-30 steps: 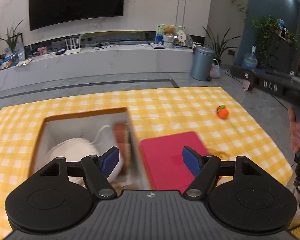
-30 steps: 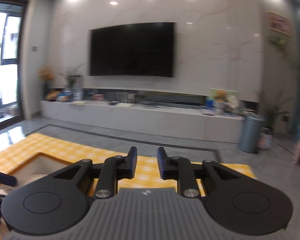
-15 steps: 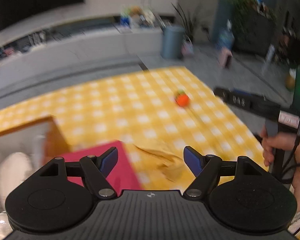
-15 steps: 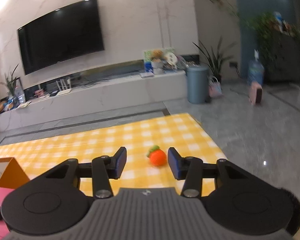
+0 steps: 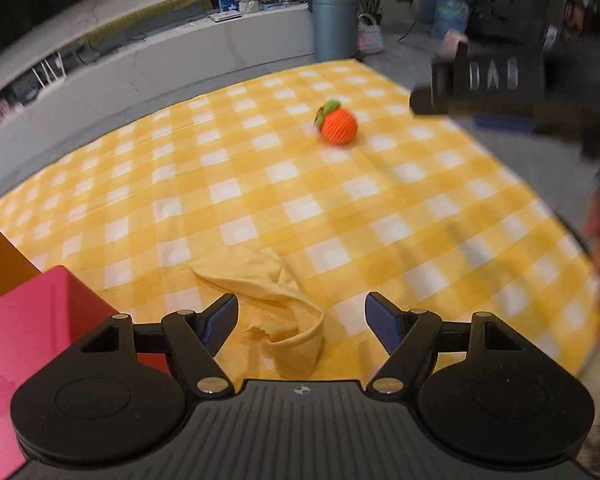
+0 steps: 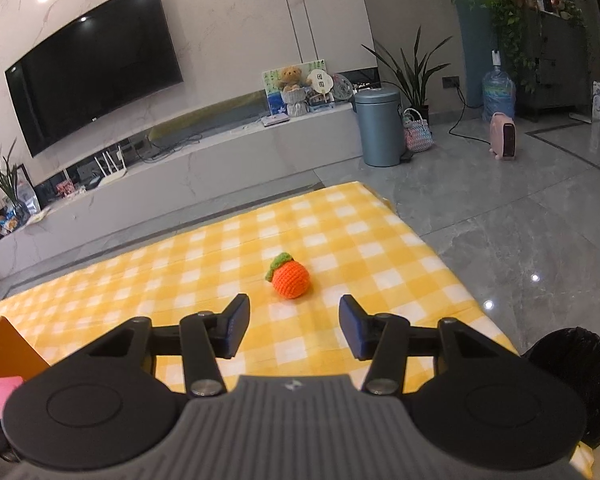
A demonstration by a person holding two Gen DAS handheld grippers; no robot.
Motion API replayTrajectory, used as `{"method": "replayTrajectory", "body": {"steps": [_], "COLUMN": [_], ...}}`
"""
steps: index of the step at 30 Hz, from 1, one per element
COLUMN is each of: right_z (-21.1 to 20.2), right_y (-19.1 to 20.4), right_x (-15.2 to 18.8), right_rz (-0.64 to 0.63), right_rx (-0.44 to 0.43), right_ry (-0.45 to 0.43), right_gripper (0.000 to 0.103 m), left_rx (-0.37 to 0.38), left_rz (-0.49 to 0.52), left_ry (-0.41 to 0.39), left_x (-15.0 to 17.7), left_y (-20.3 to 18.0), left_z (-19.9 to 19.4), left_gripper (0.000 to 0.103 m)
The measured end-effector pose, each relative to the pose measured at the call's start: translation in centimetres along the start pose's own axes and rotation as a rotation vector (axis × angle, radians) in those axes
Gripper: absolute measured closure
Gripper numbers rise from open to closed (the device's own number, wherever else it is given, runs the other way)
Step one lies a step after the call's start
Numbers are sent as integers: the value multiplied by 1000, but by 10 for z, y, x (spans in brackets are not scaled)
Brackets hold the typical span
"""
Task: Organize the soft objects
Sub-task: 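Grasp the yellow cloth with the left tool while right tool grasps the orange crocheted fruit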
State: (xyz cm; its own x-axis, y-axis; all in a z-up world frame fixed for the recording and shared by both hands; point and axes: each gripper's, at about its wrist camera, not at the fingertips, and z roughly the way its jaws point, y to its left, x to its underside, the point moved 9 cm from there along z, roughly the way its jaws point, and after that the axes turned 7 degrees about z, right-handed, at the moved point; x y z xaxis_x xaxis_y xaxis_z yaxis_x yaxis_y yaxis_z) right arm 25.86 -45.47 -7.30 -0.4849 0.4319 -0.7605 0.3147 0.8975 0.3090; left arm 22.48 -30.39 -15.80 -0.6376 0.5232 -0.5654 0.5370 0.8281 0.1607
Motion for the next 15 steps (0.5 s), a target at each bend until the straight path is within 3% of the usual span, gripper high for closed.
{"method": "replayTrajectory", "body": {"steps": [4, 7, 9, 11, 12, 13, 15], "right_z": [15, 34, 50, 69, 77, 86, 101], "right_y": [-1, -2, -3, -5, -6, -8, -10], "right_x": [-1, 3, 5, 5, 6, 6, 5], "right_rz": [12, 48, 74, 90, 95, 98, 92], "right_rx": [8, -21, -40, -36, -24, -11, 6], "right_ry": [-13, -8, -3, -11, -17, -25, -36], "right_gripper": [42, 39, 29, 14, 11, 11, 11], "left_rx": [-15, -26, -37, -28, -30, -33, -29], "left_rz": [-56, -99, -120, -131, -131, -128, -140], "left_ry": [10, 10, 23, 38, 23, 21, 21], "left_x": [7, 10, 13, 16, 15, 15, 16], "left_y": [1, 4, 7, 8, 9, 9, 10], "left_z": [20, 33, 39, 44, 43, 42, 42], "left_gripper": [18, 26, 33, 47, 54, 67, 73]}}
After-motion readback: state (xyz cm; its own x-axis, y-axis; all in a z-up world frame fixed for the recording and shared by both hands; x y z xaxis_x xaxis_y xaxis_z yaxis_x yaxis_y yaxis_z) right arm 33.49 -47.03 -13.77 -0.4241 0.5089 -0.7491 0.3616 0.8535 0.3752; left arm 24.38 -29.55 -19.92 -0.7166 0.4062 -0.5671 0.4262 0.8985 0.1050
